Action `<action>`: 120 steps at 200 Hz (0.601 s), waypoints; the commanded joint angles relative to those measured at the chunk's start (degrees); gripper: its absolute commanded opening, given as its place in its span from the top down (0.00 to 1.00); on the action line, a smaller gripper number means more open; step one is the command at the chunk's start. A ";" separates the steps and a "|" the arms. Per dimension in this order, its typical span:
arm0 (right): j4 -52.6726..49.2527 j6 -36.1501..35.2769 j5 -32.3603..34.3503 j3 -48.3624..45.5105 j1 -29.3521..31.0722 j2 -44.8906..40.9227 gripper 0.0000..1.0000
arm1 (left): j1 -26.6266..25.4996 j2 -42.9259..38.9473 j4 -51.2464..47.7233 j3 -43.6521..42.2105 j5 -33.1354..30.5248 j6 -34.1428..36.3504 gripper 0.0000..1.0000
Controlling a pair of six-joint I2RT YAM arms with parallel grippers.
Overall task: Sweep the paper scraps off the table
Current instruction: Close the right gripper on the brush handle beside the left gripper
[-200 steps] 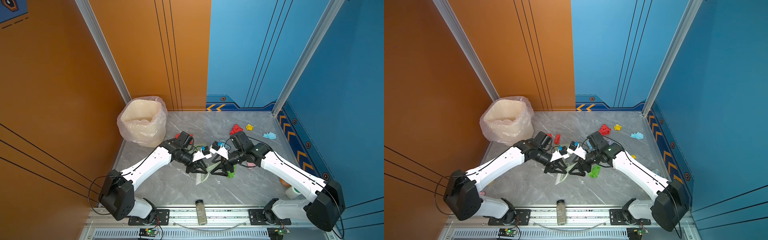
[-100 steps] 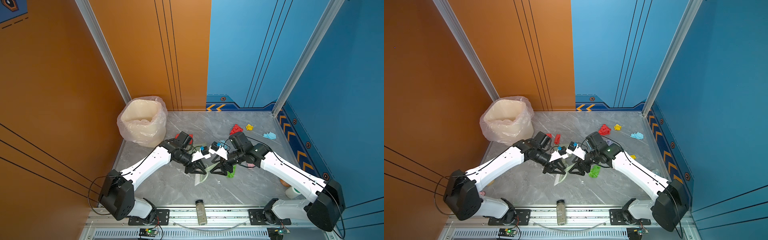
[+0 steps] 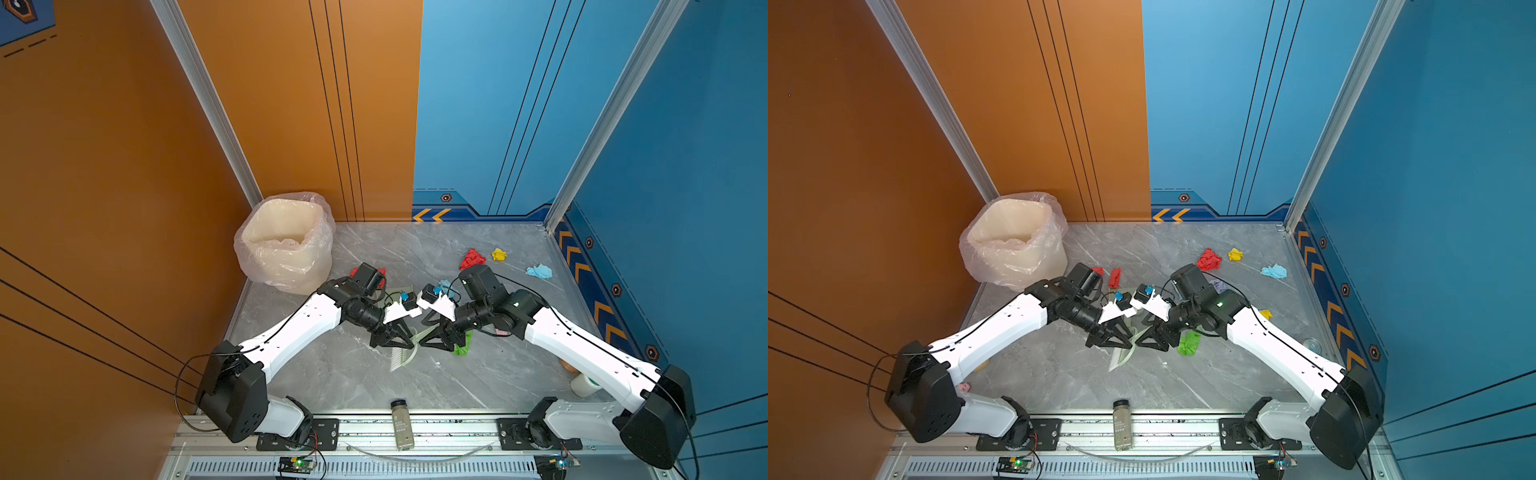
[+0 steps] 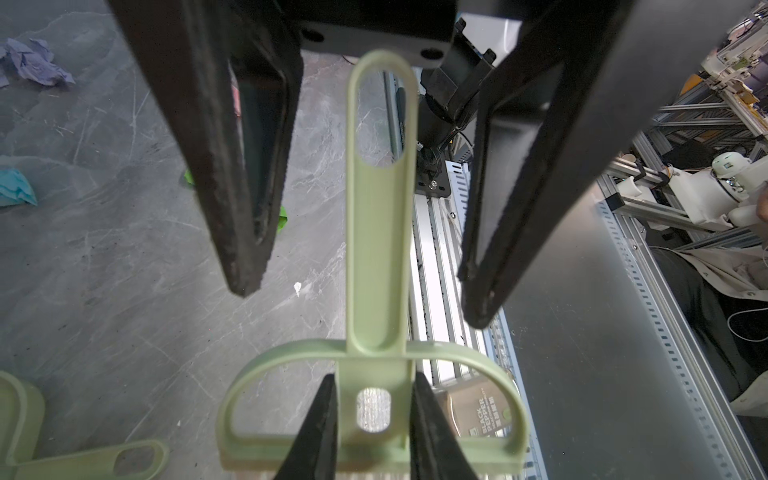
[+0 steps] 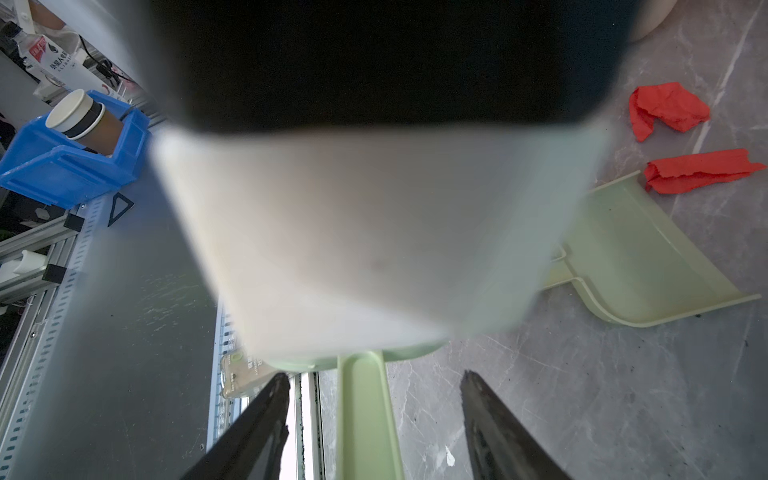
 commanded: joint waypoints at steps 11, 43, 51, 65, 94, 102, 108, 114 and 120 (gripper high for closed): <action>1.13 0.41 0.35 -1.25 0.33 -1.34 0.34 | -0.31 -2.02 0.48 0.63 2.14 0.59 1.00; 1.61 0.45 -0.25 -1.70 0.33 -1.57 0.34 | -0.19 -2.90 0.47 0.30 2.53 0.97 1.00; 2.03 0.44 -1.08 -1.98 0.20 -1.77 0.34 | -0.24 -2.96 0.47 0.27 2.47 0.87 1.00; 3.49 1.03 -2.02 -2.63 -0.01 -2.53 0.35 | -0.25 -3.05 0.47 0.10 2.44 1.03 1.00; 5.43 1.76 -3.36 -3.90 -0.88 -3.71 0.35 | -0.11 -2.99 0.52 0.09 2.44 1.20 1.00; 5.44 1.76 -3.61 -3.93 -1.14 -3.89 0.35 | -0.09 -2.96 0.47 0.07 2.61 1.20 1.00; 5.44 1.76 -3.80 -4.01 -1.31 -4.04 0.36 | -0.04 -2.96 0.48 0.09 2.62 1.16 1.00; 5.45 1.80 -3.89 -4.02 -1.54 -4.15 0.36 | -0.08 -2.97 0.47 0.10 2.62 1.22 1.00; 5.52 1.80 -4.04 -4.14 -1.69 -4.30 0.36 | -0.06 -3.02 0.50 0.10 2.62 1.24 1.00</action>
